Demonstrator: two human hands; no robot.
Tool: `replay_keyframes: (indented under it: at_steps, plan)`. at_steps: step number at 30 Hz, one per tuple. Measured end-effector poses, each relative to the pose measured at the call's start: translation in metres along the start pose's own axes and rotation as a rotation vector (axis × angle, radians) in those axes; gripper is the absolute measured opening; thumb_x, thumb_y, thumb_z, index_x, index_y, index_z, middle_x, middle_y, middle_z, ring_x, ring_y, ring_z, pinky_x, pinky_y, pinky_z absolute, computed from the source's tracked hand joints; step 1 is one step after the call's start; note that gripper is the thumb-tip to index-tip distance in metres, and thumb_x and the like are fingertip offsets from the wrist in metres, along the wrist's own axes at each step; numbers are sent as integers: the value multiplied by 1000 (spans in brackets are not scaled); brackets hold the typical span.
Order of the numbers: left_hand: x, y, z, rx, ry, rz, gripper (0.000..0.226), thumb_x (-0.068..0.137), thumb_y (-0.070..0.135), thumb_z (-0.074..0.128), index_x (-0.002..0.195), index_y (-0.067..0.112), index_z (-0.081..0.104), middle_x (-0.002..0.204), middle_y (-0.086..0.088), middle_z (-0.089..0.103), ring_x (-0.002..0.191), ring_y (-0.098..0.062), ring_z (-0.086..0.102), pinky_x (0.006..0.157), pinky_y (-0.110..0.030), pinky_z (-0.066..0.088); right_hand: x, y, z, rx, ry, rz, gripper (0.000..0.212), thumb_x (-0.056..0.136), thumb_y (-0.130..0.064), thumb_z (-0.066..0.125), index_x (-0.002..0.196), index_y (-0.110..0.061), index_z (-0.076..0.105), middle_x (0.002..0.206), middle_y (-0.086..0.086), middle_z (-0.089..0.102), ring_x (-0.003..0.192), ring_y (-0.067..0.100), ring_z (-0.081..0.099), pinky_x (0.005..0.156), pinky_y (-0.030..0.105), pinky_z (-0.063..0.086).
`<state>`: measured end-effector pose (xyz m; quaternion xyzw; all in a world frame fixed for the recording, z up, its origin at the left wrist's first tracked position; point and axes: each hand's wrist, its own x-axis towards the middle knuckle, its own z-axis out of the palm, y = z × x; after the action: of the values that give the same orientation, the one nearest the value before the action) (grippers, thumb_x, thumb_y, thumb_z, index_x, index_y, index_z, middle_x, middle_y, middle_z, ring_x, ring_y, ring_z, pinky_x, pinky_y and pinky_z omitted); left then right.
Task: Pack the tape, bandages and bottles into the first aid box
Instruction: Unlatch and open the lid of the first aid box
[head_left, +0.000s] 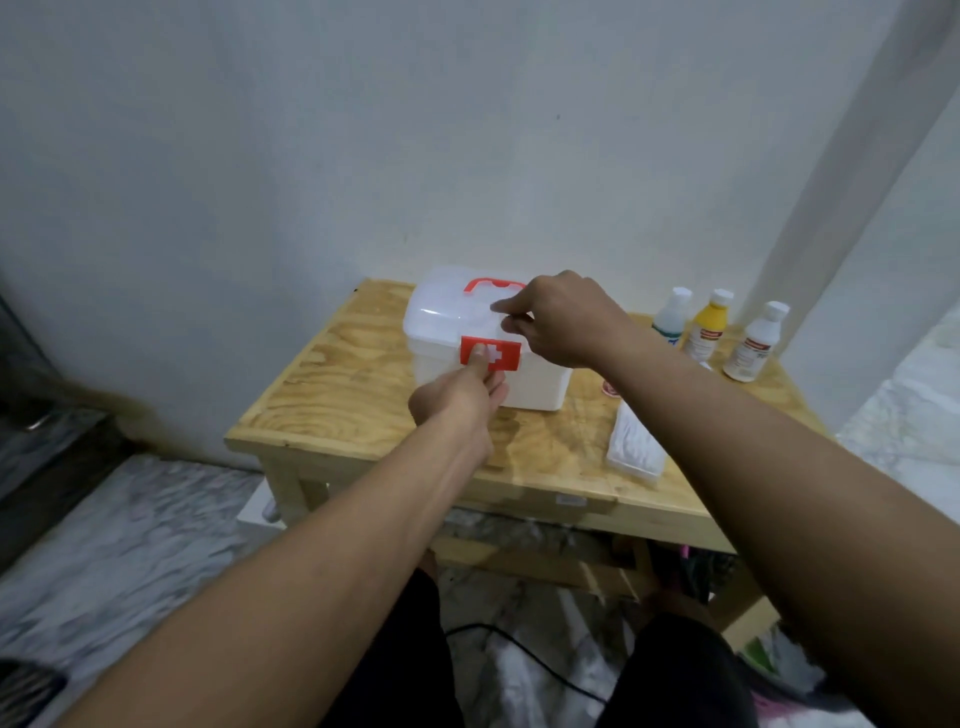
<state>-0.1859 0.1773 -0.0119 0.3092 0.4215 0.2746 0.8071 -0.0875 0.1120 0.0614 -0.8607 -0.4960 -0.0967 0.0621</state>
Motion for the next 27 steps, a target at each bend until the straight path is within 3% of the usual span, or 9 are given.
replay_keyframes:
  at_steps: [6, 12, 20, 24, 27]
  plan:
    - [5, -13, 0, -88, -78, -5, 28, 86, 27, 75, 103, 7, 68, 98, -10, 75, 84, -15, 73, 80, -33, 62, 2, -2, 0, -16, -34, 1, 36, 102, -30, 52, 137, -30, 62, 129, 1, 69, 114, 27, 61, 82, 32, 46]
    - [8, -17, -4, -153, -159, 54, 31, 88, 25, 71, 111, 5, 68, 107, -12, 73, 88, -18, 73, 78, -32, 62, 2, -3, -1, 4, -34, 15, 35, 102, -31, 53, 135, -28, 64, 130, -1, 69, 115, 27, 60, 81, 32, 45]
    - [0, -9, -17, 38, -114, 174, 27, 84, 30, 78, 98, 7, 72, 92, -9, 78, 80, -17, 76, 66, -30, 62, 3, 3, -3, 60, -40, 68, 34, 99, -35, 58, 132, -34, 65, 131, -4, 68, 118, 24, 60, 85, 33, 47]
    - [-4, 6, -28, 488, 158, 385, 38, 95, 47, 57, 87, 12, 70, 82, -3, 74, 72, -18, 70, 66, -34, 57, 2, 6, -1, 134, -32, 84, 35, 98, -34, 60, 132, -31, 64, 134, -6, 66, 123, 21, 57, 96, 38, 49]
    - [12, 34, -32, 685, 396, 625, 28, 94, 44, 49, 103, 18, 57, 105, -4, 66, 97, -27, 61, 81, -38, 47, -5, 9, 5, 215, 1, 96, 42, 96, -34, 62, 138, -28, 60, 143, 1, 59, 132, 23, 51, 105, 39, 44]
